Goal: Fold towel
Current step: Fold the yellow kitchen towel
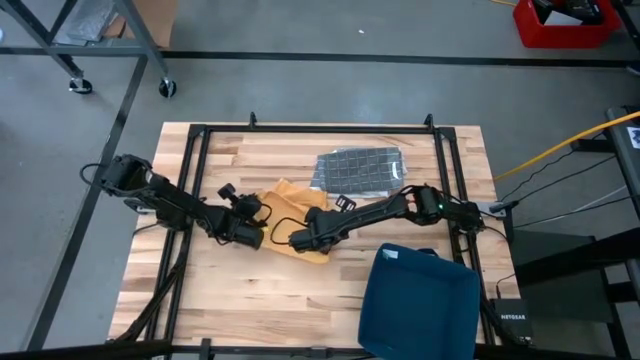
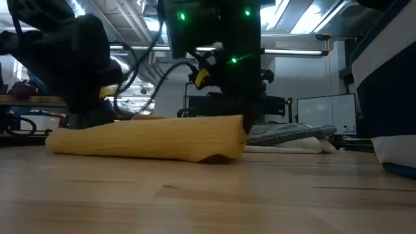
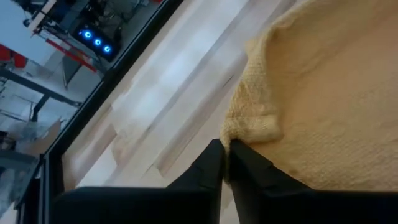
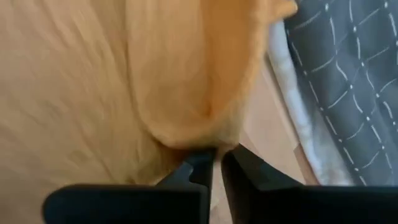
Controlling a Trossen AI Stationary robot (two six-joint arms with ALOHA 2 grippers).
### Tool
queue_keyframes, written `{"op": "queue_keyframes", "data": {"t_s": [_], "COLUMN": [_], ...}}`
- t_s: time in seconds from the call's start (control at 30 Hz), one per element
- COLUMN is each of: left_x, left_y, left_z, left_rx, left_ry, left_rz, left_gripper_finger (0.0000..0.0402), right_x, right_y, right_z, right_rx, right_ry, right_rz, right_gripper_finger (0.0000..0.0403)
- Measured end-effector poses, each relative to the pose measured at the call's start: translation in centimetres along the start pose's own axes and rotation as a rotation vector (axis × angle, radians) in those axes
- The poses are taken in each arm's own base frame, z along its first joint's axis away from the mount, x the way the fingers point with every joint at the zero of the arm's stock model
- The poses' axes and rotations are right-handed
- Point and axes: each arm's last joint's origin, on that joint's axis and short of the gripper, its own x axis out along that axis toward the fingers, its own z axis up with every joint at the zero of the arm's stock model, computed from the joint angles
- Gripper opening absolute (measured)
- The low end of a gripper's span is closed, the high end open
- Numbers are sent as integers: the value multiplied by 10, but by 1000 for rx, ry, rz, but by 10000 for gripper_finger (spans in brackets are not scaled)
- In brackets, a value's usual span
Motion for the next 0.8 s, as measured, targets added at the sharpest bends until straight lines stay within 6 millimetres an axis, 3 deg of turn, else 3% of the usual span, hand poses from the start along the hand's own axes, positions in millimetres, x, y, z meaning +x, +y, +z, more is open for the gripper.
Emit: {"op": "queue_keyframes", "data": {"t_s": [0.27,0.47,0.67,0.8], "left_x": [10,16,20,17], "left_y": [4,7,11,15], "left_z": [-6,-5,-3,6], "left_rx": [12,-109,-185,-111], "left_ry": [41,58,68,57], "left_rz": [1,28,55,44], "left_gripper_finger": [63,110,122,123], "right_x": [15,18,17,16], "right_y": [1,2,1,-5], "right_z": [-10,-13,-17,-22], "right_rx": [-28,-31,-41,-76], "right_ry": [75,95,161,243], "right_rz": [-11,-7,12,-12], "right_gripper_finger": [107,158,156,145]}}
